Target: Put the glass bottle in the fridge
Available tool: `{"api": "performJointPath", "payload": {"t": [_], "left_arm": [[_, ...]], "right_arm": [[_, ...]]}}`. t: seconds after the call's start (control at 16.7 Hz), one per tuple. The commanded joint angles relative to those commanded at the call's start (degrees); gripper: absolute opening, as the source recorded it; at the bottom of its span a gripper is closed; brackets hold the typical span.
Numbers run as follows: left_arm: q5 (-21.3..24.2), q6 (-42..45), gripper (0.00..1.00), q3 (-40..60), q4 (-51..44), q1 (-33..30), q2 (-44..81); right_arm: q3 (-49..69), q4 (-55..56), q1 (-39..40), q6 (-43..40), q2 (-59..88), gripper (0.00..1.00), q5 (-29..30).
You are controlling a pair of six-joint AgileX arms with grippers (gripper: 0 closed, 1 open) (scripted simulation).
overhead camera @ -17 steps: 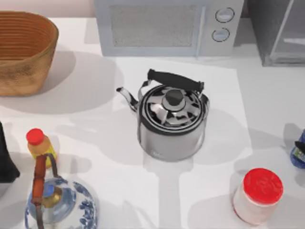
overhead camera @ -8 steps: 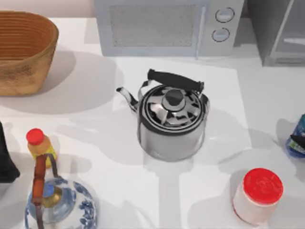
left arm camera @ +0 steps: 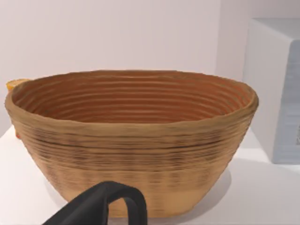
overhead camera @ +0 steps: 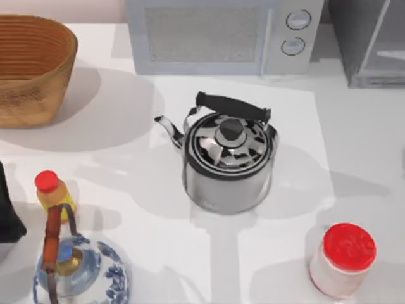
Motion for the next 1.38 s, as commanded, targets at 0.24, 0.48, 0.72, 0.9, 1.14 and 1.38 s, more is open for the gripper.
{"api": "performJointPath", "payload": {"t": [0.24, 0.48, 0.72, 0.9, 1.14, 1.38], "left_arm": [[0.0, 0.0, 1.00, 0.0, 0.0, 0.0, 0.0], [0.0, 0.0, 1.00, 0.0, 0.0, 0.0, 0.0], [0.0, 0.0, 1.00, 0.0, 0.0, 0.0, 0.0], [0.0, 0.0, 1.00, 0.0, 0.0, 0.0, 0.0], [0.0, 0.0, 1.00, 0.0, 0.0, 0.0, 0.0], [0.0, 0.0, 1.00, 0.0, 0.0, 0.0, 0.0]], "right_arm": [[2.3, -9.6, -8.2, -2.6, 0.6, 0.01, 0.4], [2.5, -10.8, -9.4, -2.5, 0.8, 0.01, 0.6], [0.6, -10.6, -5.9, -1.8, -1.0, 0.01, 1.3], [-2.1, -9.3, -4.6, 3.3, -5.9, 0.01, 5.9], [-9.1, -5.4, 0.3, 15.7, -20.2, 0.01, 16.2], [-18.2, 0.4, 8.9, 31.9, -42.7, 0.01, 29.8]]}}
